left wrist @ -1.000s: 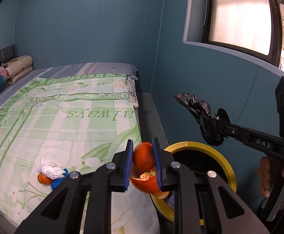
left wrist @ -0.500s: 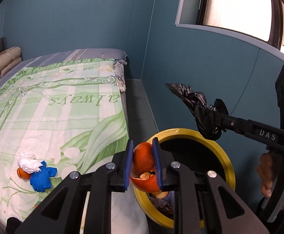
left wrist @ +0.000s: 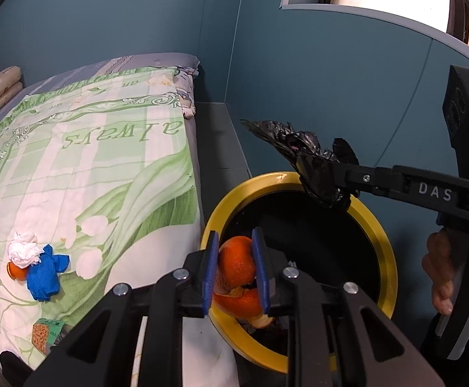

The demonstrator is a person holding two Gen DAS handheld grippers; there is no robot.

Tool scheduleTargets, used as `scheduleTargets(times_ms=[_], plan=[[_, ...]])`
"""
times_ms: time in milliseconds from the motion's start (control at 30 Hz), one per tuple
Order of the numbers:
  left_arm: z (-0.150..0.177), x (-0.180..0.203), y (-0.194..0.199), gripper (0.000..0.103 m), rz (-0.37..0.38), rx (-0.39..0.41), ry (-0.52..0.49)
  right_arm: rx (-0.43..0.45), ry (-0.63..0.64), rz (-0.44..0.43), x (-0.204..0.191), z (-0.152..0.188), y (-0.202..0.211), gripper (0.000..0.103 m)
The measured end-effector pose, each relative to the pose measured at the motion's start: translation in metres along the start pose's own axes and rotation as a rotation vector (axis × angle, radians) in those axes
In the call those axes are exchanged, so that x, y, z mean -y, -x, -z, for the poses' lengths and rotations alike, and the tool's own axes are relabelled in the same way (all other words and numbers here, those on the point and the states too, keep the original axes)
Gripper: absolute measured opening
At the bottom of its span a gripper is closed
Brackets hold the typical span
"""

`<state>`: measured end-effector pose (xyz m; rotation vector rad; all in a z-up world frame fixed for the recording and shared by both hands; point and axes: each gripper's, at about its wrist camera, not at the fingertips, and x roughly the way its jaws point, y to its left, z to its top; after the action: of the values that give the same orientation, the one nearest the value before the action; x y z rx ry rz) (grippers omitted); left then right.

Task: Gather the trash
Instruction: 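Open both tools to drop the orange peel and black bag into the bin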

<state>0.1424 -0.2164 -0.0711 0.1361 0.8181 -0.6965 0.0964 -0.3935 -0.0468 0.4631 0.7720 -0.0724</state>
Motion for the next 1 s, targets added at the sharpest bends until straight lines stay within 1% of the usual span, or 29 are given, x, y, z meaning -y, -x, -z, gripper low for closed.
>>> scheduleTargets(times_ms=[133, 233, 333, 367, 400, 433, 567, 633, 700, 833, 933, 1000], plan=[[0.000, 0.001, 0.001, 0.020, 0.002, 0.008, -0.005, -0.002, -0.019, 0.004, 0.006, 0.003, -0.005, 0.029], [-0.001, 0.002, 0.003, 0.020, 0.008, 0.015, -0.008, -0.002, -0.033, 0.005, 0.010, 0.007, -0.006, 0.029], [-0.002, -0.001, 0.005, 0.035, 0.010, 0.021, 0.003, 0.000, -0.049, 0.009, 0.013, 0.009, -0.005, 0.033], [-0.002, -0.003, 0.007, 0.044, 0.005, 0.027, 0.012, 0.004, -0.055, 0.009, 0.016, 0.008, -0.004, 0.037], [-0.002, -0.005, 0.009, 0.048, 0.000, 0.034, 0.018, 0.008, -0.063, 0.008, 0.018, 0.008, -0.004, 0.041], [-0.003, -0.005, 0.010, 0.049, -0.004, 0.037, 0.020, 0.011, -0.067, 0.008, 0.019, 0.008, -0.003, 0.045], [-0.005, -0.016, 0.017, 0.054, -0.030, 0.055, 0.040, 0.038, -0.076, 0.018, 0.022, 0.008, 0.001, 0.049], [-0.006, -0.022, 0.020, 0.055, -0.043, 0.063, 0.050, 0.054, -0.079, 0.014, 0.024, 0.008, 0.003, 0.054], [-0.006, -0.030, 0.026, 0.057, -0.061, 0.073, 0.061, 0.080, -0.071, -0.003, 0.022, 0.008, 0.006, 0.056], [-0.005, -0.048, 0.038, 0.059, -0.092, 0.091, 0.091, 0.126, -0.055, -0.036, 0.020, 0.009, 0.012, 0.061], [-0.005, -0.057, 0.047, 0.060, -0.112, 0.106, 0.108, 0.139, -0.046, -0.054, 0.017, 0.006, 0.015, 0.062], [-0.005, -0.065, 0.055, 0.063, -0.127, 0.120, 0.119, 0.142, -0.033, -0.065, 0.010, 0.004, 0.016, 0.063]])
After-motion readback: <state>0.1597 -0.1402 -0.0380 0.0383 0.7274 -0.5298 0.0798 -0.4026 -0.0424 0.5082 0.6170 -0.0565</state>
